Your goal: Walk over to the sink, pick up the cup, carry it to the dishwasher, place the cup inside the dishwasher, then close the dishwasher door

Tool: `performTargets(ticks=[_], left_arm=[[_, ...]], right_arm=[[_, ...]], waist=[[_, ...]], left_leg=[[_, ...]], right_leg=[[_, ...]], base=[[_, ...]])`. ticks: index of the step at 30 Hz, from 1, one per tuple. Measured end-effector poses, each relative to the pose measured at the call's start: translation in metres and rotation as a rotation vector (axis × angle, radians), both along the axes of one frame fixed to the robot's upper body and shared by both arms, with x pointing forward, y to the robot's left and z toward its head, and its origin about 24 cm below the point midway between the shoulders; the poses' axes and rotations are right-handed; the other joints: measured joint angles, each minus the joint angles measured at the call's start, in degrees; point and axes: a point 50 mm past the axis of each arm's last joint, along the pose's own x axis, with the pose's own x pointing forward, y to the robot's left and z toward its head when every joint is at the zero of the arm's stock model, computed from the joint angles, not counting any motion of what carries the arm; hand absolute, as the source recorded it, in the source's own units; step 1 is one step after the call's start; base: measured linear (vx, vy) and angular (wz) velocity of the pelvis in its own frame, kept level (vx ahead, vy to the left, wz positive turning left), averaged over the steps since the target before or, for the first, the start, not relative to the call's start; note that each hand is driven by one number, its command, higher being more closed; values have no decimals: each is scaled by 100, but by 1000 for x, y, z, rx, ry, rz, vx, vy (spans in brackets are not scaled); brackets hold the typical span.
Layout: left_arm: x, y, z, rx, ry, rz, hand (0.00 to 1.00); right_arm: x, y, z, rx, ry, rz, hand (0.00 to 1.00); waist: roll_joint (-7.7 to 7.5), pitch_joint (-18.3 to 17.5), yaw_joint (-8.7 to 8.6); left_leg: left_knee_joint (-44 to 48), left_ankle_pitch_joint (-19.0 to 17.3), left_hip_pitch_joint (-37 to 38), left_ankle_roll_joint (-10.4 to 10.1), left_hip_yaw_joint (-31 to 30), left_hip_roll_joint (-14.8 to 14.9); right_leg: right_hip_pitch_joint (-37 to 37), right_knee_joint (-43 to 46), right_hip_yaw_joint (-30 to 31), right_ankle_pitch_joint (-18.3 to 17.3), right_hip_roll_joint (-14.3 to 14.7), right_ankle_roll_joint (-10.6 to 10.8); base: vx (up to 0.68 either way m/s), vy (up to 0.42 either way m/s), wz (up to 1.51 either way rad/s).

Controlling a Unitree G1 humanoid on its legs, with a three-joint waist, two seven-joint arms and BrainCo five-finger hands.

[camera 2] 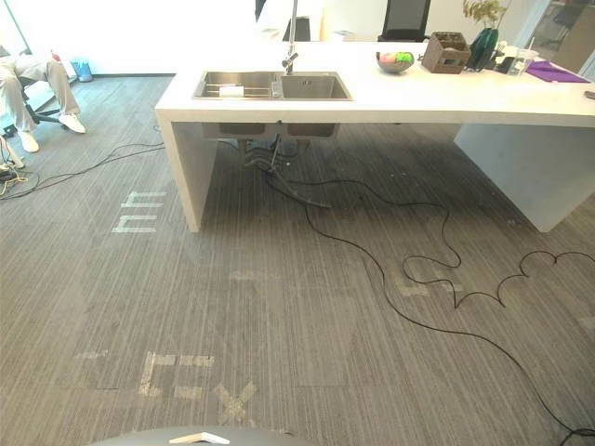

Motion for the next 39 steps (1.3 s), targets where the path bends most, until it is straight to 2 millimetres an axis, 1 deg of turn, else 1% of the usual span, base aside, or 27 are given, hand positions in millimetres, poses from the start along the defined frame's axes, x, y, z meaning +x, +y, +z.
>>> performTargets(ticks=[1, 2, 4, 7, 10, 11, 13, 15, 20, 26, 29, 32, 36, 39], left_arm=[[7, 1, 0, 26, -30, -50, 0], [9, 2, 0, 36, -39, -60, 0], [16, 5, 1, 86, -70, -96, 0], [22, 8, 2, 134, -96, -141, 0], [23, 10, 2, 170, -101, -141, 0], [24, 10, 2, 175, -104, -145, 0], [24, 11, 2, 188, -108, -143, 0], [24, 11, 2, 196, -110, -142, 0], [23, 11, 2, 196, -106, -145, 0], [25, 12, 2, 211, -118, -214, 0], [24, 12, 2, 215, -109, -172, 0], [23, 14, 2, 244, -87, -121, 0], [22, 16, 2, 250, -78, -100, 0], [23, 15, 2, 276, -77, -84, 0]], right_arm=[[11, -3, 1, -45, -50, 79, 0], [13, -3, 2, -60, -67, 105, 0], [29, -3, 4, -101, -145, 177, 0], [45, -1, 6, -112, -226, 231, 0], [52, 2, 7, -94, -261, 256, 0], [52, 3, 7, -89, -264, 259, 0], [53, 3, 8, -81, -272, 263, 0], [53, 3, 8, -78, -276, 265, 0], [54, 5, 8, -54, -283, 274, 0], [55, 6, 8, -29, -293, 273, 0], [55, 7, 8, -14, -309, 276, 0], [55, 9, 8, 37, -324, 244, 0], [57, 12, 9, 65, -365, 226, 0], [61, 11, 12, 62, -414, 199, 0]], waist=[[39, 51, 7], [15, 88, 16], [14, 175, 22], [-49, 218, 28], [-76, 236, 15], [-105, 253, 12], [-98, 255, 11], [-123, 272, 0], [-124, 281, -20], [-131, 277, -39], [-131, 276, -42], [-130, 277, -39], [-157, 305, -40], [-147, 419, -42]], left_leg=[[25, -2, 38, -3, -16, -11], [25, -2, 38, -3, -16, -13], [25, -1, 61, -5, -27, -13], [25, -1, 64, -5, -51, -13], [21, 8, 63, 8, -66, -24], [8, 15, 63, 20, -74, -29], [-8, 28, 60, 38, -77, -36], [-10, 4, 53, 2, -77, -44], [-11, 3, 54, 2, -75, -50], [-11, -6, 63, -1, -41, -47], [-10, -14, 75, 9, -4, -47], [-9, -17, 82, 16, -3, -47], [22, -16, 106, 20, 5, -48], [24, -58, 279, 30, 3, -53]], right_leg=[[11, 1, -22, -14, -5, 20], [11, 1, -24, -14, -4, 20], [36, 1, -36, -14, 1, 21], [39, 0, -48, -15, 5, 22], [39, -20, -56, -11, -7, 23], [41, -32, -65, -7, -13, 23], [40, -36, -71, -8, -24, 25], [35, -37, -69, -14, -35, 40], [33, -38, -47, -4, -39, 51], [31, -38, -23, 12, -34, 27], [29, -37, -1, 14, -33, 28], [33, -38, 1, 13, -33, 30], [49, -37, 13, 13, -32, 30], [218, -32, 19, -10, -35, 51]], base=[[93, 1, 4], [95, -1, 4], [0, 0, 0], [-32, -15, 2], [-75, -17, 2], [-102, -11, 3], [-82, -6, 2], [-66, -2, 1], [-46, -6, -1], [1, -3, -2], [1, -2, -5], [0, 0, 0], [0, 0, 0], [-32, -7, -1]])
